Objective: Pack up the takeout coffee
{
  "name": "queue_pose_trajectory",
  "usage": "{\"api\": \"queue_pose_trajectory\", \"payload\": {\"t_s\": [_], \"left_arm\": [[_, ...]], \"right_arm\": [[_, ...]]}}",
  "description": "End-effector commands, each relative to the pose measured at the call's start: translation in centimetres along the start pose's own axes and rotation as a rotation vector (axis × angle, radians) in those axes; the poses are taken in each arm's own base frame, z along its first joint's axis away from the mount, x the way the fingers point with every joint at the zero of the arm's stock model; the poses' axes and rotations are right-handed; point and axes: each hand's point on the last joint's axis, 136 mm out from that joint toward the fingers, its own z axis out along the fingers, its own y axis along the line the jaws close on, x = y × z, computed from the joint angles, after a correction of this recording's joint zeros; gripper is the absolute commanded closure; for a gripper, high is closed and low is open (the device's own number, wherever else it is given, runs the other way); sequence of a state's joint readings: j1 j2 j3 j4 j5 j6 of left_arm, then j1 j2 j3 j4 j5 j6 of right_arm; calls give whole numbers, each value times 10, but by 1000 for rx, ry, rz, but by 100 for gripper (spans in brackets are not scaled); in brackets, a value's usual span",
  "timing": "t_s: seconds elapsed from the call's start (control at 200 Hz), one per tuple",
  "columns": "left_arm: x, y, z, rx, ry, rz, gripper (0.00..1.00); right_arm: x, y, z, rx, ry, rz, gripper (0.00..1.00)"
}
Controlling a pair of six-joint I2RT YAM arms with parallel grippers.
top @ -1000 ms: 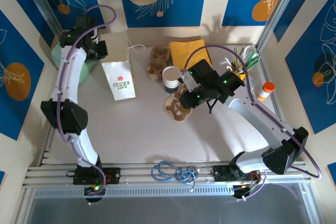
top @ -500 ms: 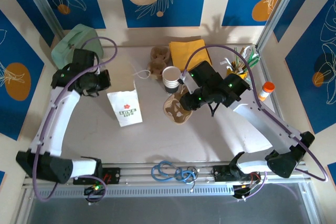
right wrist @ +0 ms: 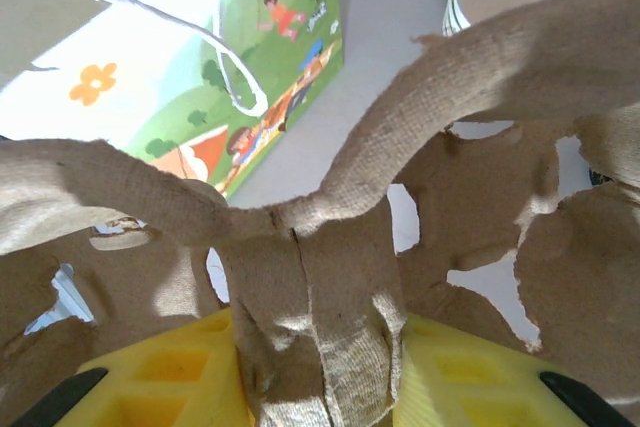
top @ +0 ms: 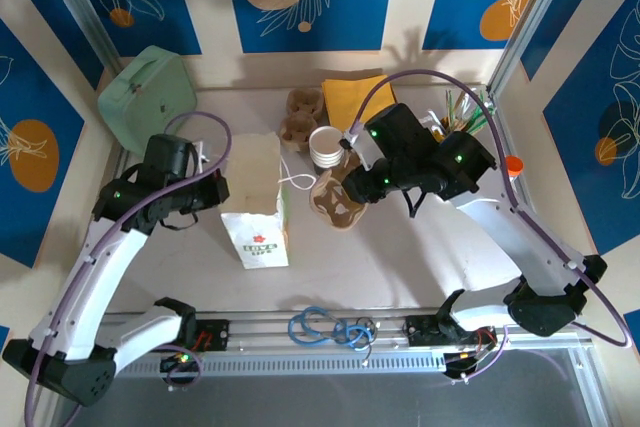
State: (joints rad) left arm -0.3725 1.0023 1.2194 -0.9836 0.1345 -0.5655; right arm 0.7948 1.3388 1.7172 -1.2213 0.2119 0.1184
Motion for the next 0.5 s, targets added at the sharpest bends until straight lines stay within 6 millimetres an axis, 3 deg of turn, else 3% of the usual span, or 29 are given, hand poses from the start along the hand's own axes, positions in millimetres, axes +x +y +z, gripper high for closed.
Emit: {"api": "queue_pose_trajectory", "payload": {"t_s": [0.0,0.235,0.495], "left_arm": [[7,-17,-4,81,-9,-4,100],[24,-35,-1,143,9,29,100],[31,-43,4,172,16,79,100]], "right_arm": [[-3,1,-11,12,8,-40,65],[-23,11,-21,5,-25,-97,65],[-47,21,-18,20,-44,-181,64]]}}
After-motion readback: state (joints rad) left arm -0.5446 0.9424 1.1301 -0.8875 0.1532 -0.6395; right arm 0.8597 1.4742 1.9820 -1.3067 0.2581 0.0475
